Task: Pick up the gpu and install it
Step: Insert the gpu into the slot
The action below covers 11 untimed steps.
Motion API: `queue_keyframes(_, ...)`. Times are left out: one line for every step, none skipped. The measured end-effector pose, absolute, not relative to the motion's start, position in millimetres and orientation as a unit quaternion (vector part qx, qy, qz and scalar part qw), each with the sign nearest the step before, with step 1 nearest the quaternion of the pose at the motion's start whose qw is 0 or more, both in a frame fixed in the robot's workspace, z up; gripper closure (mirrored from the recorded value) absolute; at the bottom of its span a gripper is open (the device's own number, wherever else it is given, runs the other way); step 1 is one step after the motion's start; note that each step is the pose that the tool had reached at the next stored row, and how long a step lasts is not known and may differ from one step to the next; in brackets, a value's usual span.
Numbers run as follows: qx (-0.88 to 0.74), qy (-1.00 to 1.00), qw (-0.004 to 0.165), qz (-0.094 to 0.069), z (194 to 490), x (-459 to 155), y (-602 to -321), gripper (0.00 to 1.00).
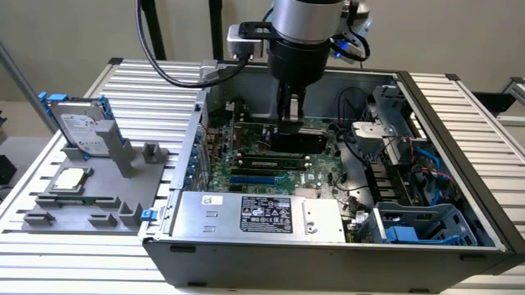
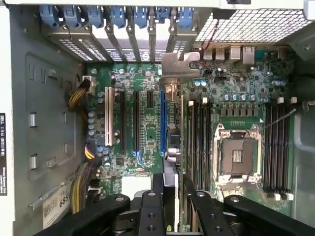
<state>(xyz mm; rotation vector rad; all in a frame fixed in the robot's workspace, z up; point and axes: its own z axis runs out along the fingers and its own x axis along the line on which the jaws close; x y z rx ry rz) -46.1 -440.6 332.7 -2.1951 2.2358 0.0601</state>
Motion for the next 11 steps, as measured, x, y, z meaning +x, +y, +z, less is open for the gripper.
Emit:
queue_keyframes(-0.701,0.712,0.004,0.019,331.0,-48.3,-440.6,1.00)
queue_keyframes(-0.702,0.712,0.004,0.019,329.1,-52.1,-440.6,1.00)
queue_keyframes(-0.702,0.712,0.004,0.019,327.3,-56.5,-440.6,1.00)
queue_keyframes(-0.702,0.712,0.004,0.019,325.5,-61.0,-440.6,1.00)
queue_keyframes(-0.702,0.712,0.004,0.019,323.7,-65.5,-440.6,1.00)
queue_keyframes(-0.702,0.712,0.005,0.018,320.5,-74.3,-440.8,1.00)
queue_keyframes(-0.702,0.712,0.005,0.018,319.1,-78.1,-441.2,1.00)
queue_keyframes(-0.702,0.712,0.006,0.017,317.6,-81.3,-441.7,1.00)
queue_keyframes(-0.702,0.712,0.007,0.016,316.0,-83.1,-442.7,1.00)
queue_keyframes(-0.702,0.712,0.007,0.016,314.3,-83.5,-444.4,1.00)
queue_keyframes(-0.702,0.712,0.007,0.016,312.4,-83.8,-446.4,1.00)
